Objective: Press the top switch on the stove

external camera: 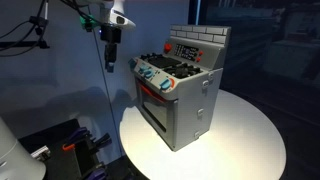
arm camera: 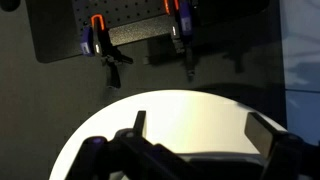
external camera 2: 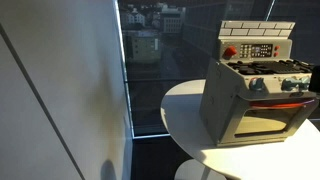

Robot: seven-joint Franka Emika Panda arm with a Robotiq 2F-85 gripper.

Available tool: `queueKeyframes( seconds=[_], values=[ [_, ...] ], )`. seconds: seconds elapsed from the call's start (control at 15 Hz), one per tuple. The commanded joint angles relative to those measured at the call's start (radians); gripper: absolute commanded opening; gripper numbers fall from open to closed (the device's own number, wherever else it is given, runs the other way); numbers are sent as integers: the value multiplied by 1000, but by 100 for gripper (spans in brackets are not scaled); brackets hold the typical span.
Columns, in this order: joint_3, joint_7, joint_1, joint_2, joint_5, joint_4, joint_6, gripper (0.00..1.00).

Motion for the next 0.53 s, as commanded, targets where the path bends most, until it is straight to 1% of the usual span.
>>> queueKeyframes(
  seconds=[0.0, 0.27, 0.47],
  values=[
    [-27, 6, 28, 2, -6, 2, -2, 100],
    [-27, 6, 28, 2, -6, 3, -2, 100],
    [-43, 2, 25, 9, -11, 21, -5, 100]
  ],
)
